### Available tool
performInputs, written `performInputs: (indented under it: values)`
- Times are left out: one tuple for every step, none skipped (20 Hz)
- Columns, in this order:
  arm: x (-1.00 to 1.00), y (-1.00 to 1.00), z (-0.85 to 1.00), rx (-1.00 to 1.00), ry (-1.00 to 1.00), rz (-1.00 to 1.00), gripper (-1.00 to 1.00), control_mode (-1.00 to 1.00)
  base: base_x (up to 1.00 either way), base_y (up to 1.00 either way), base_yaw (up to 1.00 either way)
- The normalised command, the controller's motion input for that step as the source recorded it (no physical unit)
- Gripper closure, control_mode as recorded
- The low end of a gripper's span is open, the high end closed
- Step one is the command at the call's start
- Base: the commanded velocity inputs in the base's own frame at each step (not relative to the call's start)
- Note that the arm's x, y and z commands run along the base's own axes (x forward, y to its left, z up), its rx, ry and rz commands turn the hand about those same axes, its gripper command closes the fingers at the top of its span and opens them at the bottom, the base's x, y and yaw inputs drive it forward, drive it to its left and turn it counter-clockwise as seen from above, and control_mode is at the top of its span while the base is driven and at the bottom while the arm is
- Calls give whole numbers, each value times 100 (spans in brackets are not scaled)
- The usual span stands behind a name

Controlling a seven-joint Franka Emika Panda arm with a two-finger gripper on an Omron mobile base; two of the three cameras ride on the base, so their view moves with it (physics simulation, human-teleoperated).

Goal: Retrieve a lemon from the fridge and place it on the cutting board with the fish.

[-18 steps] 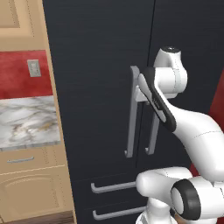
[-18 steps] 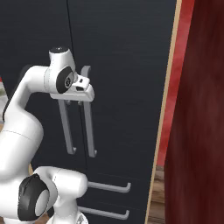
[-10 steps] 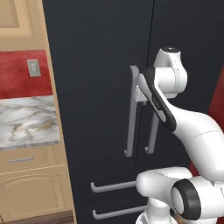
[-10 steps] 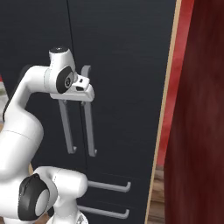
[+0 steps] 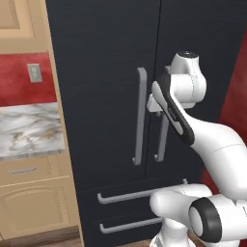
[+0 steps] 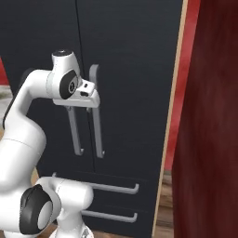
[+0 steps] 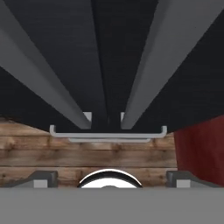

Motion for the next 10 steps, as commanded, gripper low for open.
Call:
performInputs:
  values:
    - [0, 0, 0, 0, 0, 0, -100, 100, -36, 22, -4]
    - [0, 0, 0, 0, 0, 0, -100, 100, -35, 24, -4]
    - [0, 0, 0, 0, 0, 0, -100, 100, -39, 21, -3]
    - [0, 0, 0, 0, 0, 0, -100, 100, -45, 17, -3]
    - [0, 0, 0, 0, 0, 0, -100, 100, -46, 13, -2]
    - [0, 0, 0, 0, 0, 0, -100, 100, -50, 9, -1]
    - [0, 0, 0, 0, 0, 0, -100, 100, -53, 7, 0]
    - [0, 0, 0, 0, 0, 0, -100, 100, -55, 6, 0]
    - [0, 0, 0, 0, 0, 0, -100, 100, -53, 4, 0]
    - [0, 0, 0, 0, 0, 0, -100, 100, -47, 4, 0]
